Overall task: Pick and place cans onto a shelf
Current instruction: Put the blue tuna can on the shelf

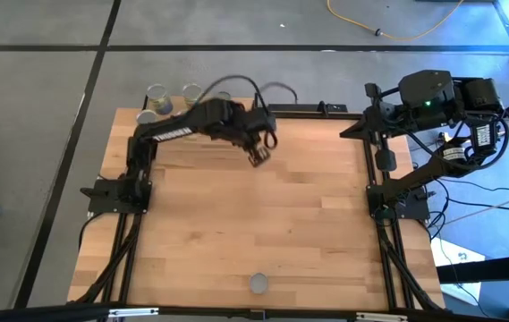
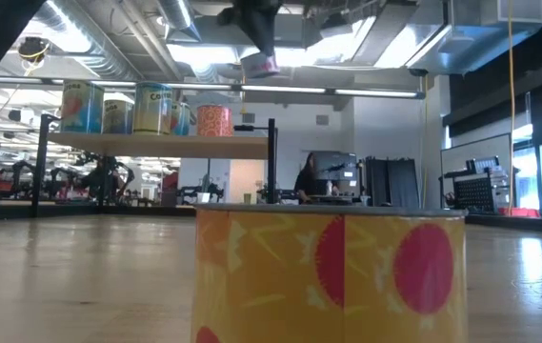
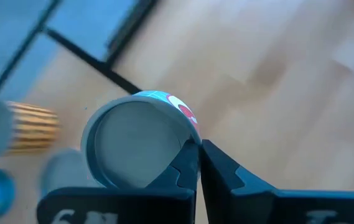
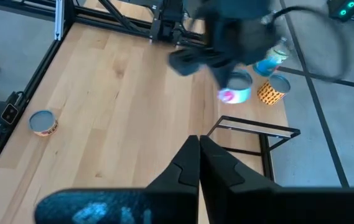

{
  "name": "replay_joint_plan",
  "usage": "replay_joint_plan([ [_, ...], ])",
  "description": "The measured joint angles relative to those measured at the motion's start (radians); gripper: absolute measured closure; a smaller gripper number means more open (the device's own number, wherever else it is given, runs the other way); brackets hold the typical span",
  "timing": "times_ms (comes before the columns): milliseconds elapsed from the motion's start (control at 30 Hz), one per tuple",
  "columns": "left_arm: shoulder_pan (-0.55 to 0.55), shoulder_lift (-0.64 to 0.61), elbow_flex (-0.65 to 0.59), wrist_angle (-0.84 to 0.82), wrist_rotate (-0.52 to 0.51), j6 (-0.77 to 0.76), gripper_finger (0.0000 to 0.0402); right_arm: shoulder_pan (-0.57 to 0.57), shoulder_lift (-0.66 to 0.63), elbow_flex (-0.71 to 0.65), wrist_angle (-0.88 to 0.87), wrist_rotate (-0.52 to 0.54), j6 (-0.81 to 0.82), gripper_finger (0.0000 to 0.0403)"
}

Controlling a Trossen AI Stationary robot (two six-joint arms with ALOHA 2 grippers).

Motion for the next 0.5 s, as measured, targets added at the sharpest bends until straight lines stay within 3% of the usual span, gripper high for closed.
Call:
replay_joint_plan([
  [133,0.094,-0.012,0.0,0.031,-0.018,0.03,0.0401,0.0,0.0,0.0,0.0,0.0,-0.001,0.0397],
  [500,0.272,0.085,-0.002,0.075,0.069,0.154,0.0401,0.0,0.006,0.0,0.0,0.0,-0.001,0.0397],
])
